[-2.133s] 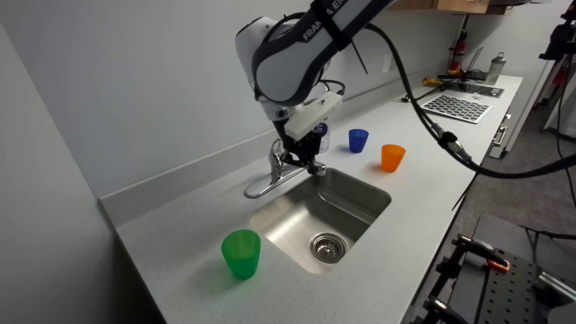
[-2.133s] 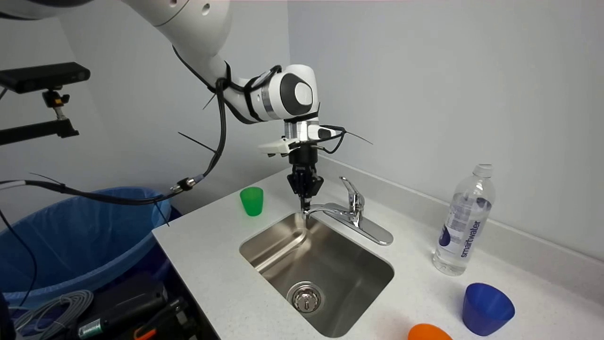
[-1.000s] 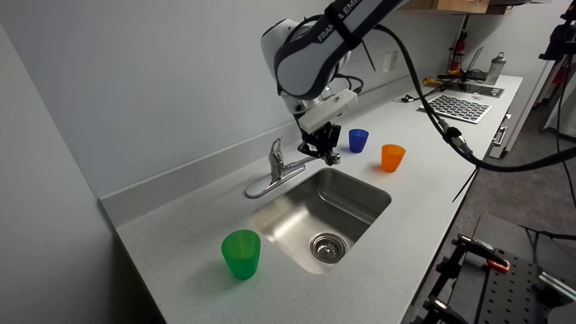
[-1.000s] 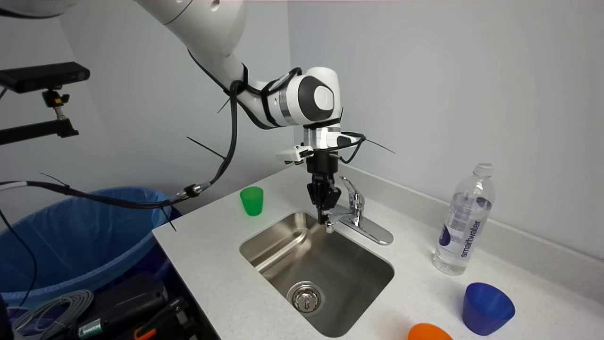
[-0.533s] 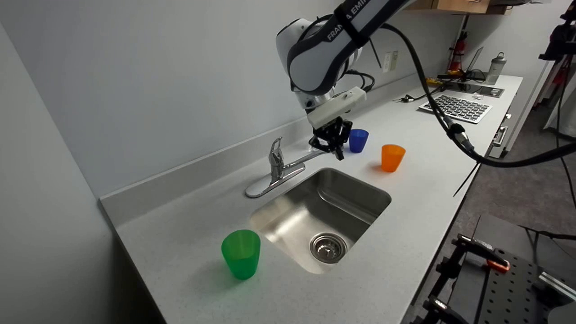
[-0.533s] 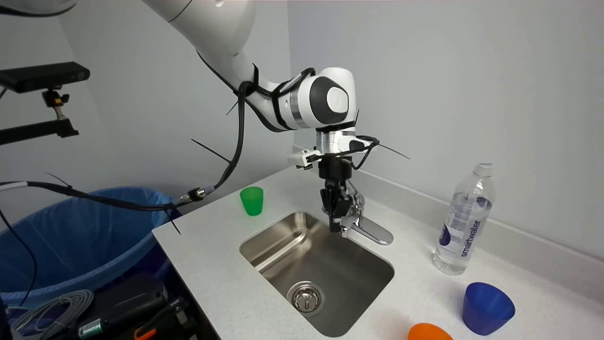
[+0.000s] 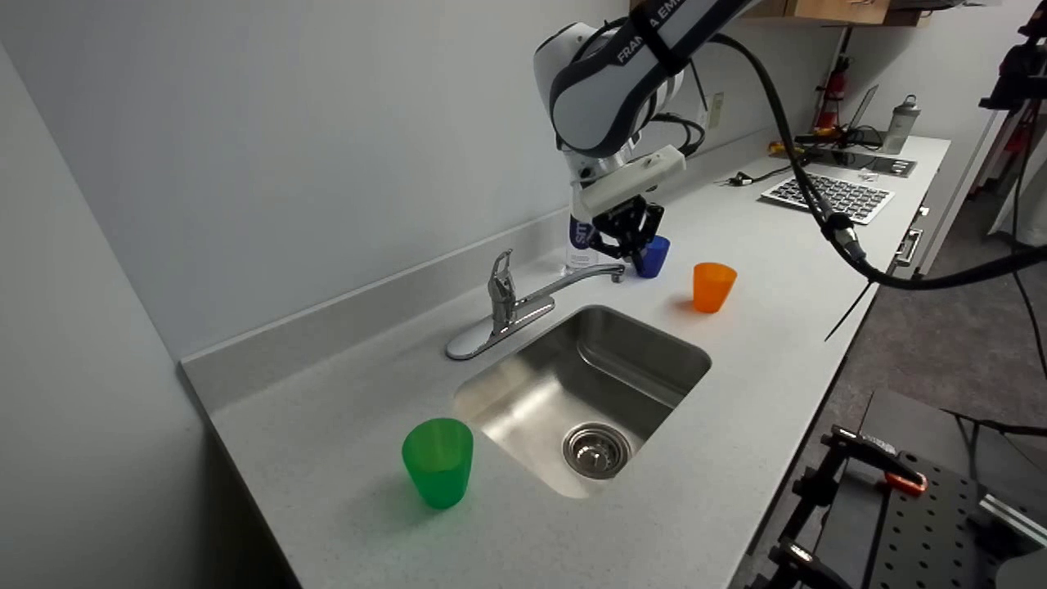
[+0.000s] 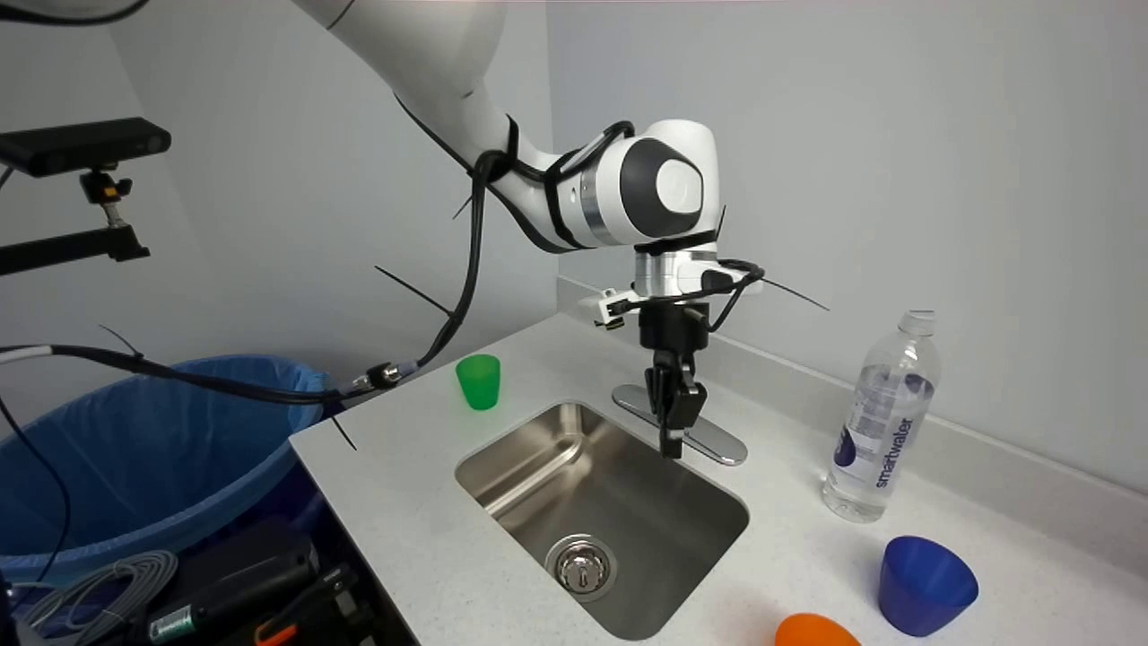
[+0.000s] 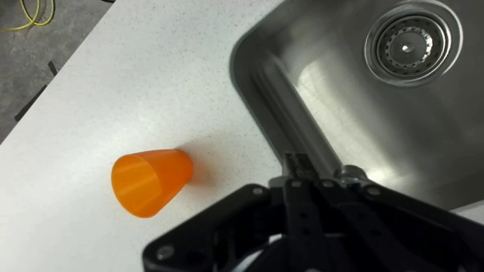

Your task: Turn the tap nozzle from the middle to the right

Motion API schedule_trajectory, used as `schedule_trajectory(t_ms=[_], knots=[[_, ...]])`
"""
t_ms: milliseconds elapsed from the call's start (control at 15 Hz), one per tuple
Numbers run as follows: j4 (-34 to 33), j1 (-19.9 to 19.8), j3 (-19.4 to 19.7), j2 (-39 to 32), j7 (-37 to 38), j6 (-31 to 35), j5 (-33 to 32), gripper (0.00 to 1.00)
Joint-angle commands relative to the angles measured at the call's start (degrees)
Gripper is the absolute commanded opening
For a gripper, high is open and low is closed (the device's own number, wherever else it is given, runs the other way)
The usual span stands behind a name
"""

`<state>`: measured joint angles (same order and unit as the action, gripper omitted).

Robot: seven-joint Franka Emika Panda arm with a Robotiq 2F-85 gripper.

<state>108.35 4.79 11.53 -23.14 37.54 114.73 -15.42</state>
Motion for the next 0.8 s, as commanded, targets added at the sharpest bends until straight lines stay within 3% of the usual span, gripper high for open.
schedule_trajectory(t_ms=[0, 67, 133, 200, 400, 733], knots=[[0.7, -0.9, 0.0, 1.4, 2.0, 0.8, -2.1, 0.0], [0.6, -1.1, -0.1, 1.5, 1.9, 0.9, -2.2, 0.0], [0.7, -1.1, -0.2, 1.7, 1.6, 0.3, -2.3, 0.26], [-0.2, -1.6, -0.7, 0.3, 0.4, 0.0, -1.0, 0.03], [-0.2, -1.6, -0.8, 0.5, 0.4, 0.0, -1.1, 0.25], [-0.2, -1.6, -0.8, 0.5, 0.4, 0.0, -1.1, 0.26]])
